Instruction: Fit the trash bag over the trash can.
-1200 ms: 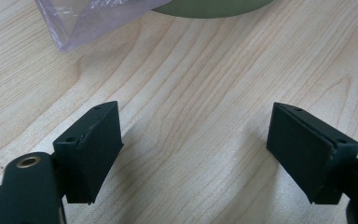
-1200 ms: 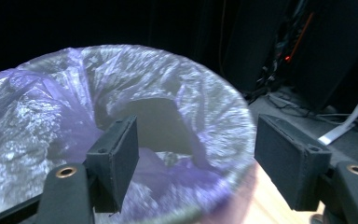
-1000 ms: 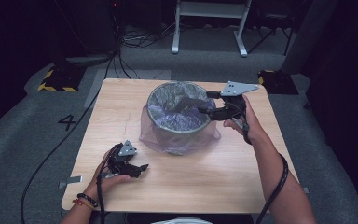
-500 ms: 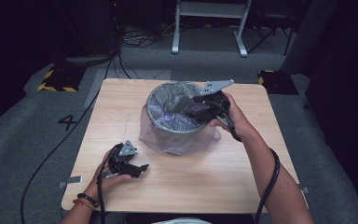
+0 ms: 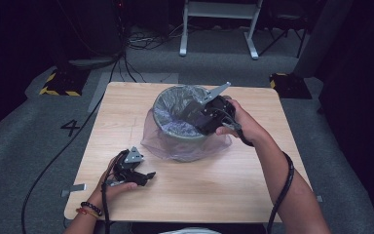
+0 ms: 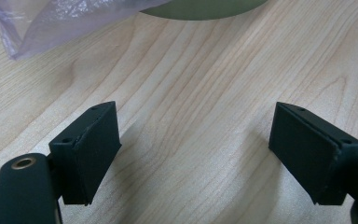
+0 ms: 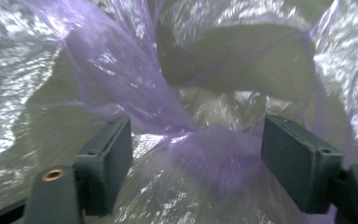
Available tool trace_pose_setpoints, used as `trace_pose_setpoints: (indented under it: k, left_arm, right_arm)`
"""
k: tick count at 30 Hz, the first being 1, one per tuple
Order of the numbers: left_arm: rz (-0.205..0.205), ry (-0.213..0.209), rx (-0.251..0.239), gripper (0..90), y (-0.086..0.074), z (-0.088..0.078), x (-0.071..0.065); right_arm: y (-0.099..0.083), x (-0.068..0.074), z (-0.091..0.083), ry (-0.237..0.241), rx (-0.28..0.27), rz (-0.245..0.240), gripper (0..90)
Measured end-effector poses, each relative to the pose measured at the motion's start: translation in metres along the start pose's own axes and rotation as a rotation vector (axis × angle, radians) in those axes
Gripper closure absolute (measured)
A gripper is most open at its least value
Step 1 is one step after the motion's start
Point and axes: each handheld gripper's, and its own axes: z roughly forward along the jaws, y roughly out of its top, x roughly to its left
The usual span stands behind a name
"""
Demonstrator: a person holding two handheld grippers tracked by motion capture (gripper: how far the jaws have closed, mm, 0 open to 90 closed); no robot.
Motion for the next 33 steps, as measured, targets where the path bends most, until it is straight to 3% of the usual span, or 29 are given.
trace_pose_setpoints:
  k: [3,6,12,16,19,24,27,30,33]
  left_arm:
    - [0.000,0.000,0.000,16.0,0.000,0.000,0.000]
    - [0.000,0.000,0.000,15.9,0.000,0.000,0.000]
    - [0.000,0.000,0.000,16.0,0.000,0.000,0.000]
    - [0.000,0.000,0.000,15.9,0.000,0.000,0.000]
    - [0.000,0.000,0.000,15.9,0.000,0.000,0.000]
    - [0.000,0.000,0.000,15.9,0.000,0.000,0.000]
    - [0.000,0.000,0.000,15.9,0.000,0.000,0.000]
    - [0.000,0.000,0.000,15.9,0.000,0.000,0.000]
    - [0.000,0.000,0.000,15.9,0.000,0.000,0.000]
  right_arm:
    - [-0.002,0.000,0.001,-0.004,0.015,0.011,24.3]
    - [-0.003,0.001,-0.002,-0.021,-0.020,0.012,25.1]
    - [-0.012,0.000,-0.028,-0.059,-0.247,0.051,25.1]
    - [-0.029,0.002,-0.050,-0.100,-0.323,0.046,24.7]
    - [-0.044,0.003,-0.068,-0.105,-0.388,0.077,24.8]
    - [-0.075,0.010,-0.084,-0.147,-0.380,0.061,23.3]
    - [-0.099,0.015,-0.091,-0.202,-0.362,0.060,23.1]
    - [-0.124,0.017,-0.090,-0.229,-0.346,0.071,22.8]
    - [-0.147,0.018,-0.081,-0.241,-0.297,0.085,22.2]
